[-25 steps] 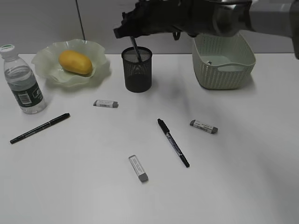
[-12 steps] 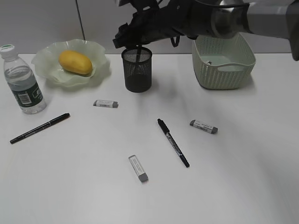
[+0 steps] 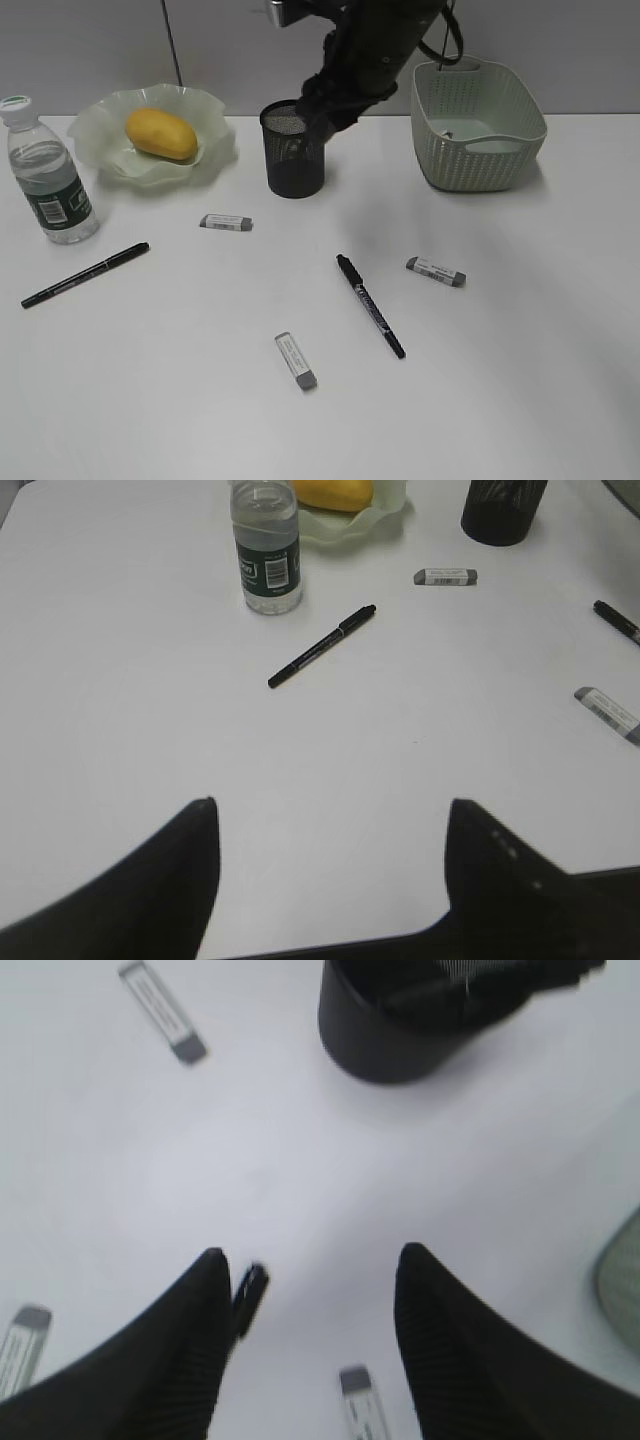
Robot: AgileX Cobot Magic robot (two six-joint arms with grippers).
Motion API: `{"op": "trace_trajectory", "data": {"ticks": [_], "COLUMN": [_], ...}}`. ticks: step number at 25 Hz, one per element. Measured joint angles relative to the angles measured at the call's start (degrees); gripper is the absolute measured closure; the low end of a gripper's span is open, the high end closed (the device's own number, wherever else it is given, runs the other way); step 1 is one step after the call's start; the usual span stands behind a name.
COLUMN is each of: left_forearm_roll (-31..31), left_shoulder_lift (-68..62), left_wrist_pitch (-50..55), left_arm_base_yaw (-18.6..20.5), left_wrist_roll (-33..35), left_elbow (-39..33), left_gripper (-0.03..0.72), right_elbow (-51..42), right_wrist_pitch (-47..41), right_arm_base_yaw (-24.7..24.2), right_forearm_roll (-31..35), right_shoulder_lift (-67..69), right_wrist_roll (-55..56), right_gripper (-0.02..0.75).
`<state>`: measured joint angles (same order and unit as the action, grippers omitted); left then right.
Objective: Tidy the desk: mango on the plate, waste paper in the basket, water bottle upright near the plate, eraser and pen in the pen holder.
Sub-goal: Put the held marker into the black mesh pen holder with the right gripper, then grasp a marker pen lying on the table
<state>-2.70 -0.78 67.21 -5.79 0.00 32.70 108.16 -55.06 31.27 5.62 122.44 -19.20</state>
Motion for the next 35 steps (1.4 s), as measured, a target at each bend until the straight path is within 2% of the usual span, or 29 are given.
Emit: {"op": "trace_trajectory", "data": {"ticks": [4,7,13,19,25,35], "left_forearm_roll": [0.00,0.00,0.05,0.05,0.05,0.05], "left_shoulder_lift": [0.00,0.00,0.00,0.00,0.00,0.00], "left_wrist_pitch": [0.00,0.00,0.00,0.00,0.00,-0.24], "left_arm_base_yaw": [0.00,0.00,0.00,0.00,0.00,0.00], "left_wrist_roll": [0.00,0.00,0.00,0.00,0.00,0.00], "left_elbow": [0.00,0.00,0.00,0.00,0.00,0.00], "left_gripper": [0.156,0.156,0.156,0.156,0.156,0.156], "right_elbow": [0.00,0.00,-4.77,-19.51,-37.99,-63.36], "right_wrist_pitch": [-9.93,-13.65,-13.90,-14.02,-13.41,-4.57], "right_arm_base_yaw": [0.00,-0.20,-3.47,-7.15,-9.16,-9.23], "right_forearm_roll": [-5.62,-8.70,-6.89,-6.05,-5.62,-5.62], "right_shoulder_lift": [-2.41,-4.16,-10.81,-24.66,-41.07,-71.20], "right_wrist_roll": [5.84,8.74,13.10,13.67,15.00,18.65], "right_gripper": [0.311,0.311,0.311,0.294,0.172,0.155]}}
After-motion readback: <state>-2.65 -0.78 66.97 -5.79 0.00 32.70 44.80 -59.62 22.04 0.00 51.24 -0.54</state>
